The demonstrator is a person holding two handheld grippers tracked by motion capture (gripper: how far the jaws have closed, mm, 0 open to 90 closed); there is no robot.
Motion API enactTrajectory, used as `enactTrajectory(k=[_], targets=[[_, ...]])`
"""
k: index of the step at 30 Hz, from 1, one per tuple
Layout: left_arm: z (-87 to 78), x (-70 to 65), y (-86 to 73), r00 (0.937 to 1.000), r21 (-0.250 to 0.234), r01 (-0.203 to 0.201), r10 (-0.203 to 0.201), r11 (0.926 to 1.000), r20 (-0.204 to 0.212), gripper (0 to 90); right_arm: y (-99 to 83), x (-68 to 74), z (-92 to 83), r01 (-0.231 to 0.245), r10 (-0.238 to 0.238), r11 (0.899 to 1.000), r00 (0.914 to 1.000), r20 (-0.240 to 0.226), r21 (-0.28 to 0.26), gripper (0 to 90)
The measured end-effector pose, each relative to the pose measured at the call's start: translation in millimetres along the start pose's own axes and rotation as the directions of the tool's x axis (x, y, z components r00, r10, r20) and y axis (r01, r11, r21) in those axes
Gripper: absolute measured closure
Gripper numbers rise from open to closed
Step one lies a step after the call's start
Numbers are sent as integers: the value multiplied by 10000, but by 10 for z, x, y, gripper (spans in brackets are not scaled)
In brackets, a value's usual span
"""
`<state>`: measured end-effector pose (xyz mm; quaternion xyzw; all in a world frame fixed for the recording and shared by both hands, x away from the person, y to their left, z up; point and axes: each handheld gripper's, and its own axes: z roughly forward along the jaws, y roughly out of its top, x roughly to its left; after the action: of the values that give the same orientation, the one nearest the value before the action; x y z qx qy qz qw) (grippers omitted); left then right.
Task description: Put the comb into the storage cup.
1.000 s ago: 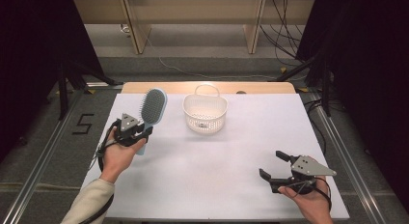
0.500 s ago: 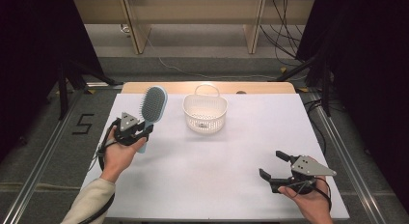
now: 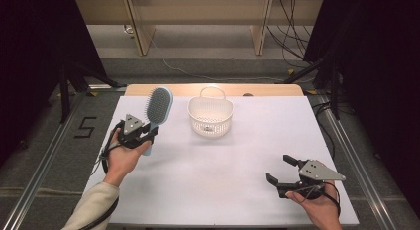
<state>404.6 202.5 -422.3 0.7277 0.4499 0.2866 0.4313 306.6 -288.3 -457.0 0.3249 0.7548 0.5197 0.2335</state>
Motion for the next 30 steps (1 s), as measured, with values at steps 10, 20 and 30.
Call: enactTrajectory(k=[10, 20, 30], targets=[[7, 3, 40, 10000, -187, -14, 15, 9998, 42, 697, 0, 2, 2, -12, 12, 10000, 10000, 0, -12, 133], [22, -8, 69, 10000, -267, -64, 66, 9996, 71, 697, 2, 4, 1, -22, 22, 10000, 10000, -15, -14, 132], [15, -11, 107, 9999, -418, -106, 112, 9991, 124, 698, 1, 4, 3, -9, 9, 10000, 10000, -15, -16, 132]])
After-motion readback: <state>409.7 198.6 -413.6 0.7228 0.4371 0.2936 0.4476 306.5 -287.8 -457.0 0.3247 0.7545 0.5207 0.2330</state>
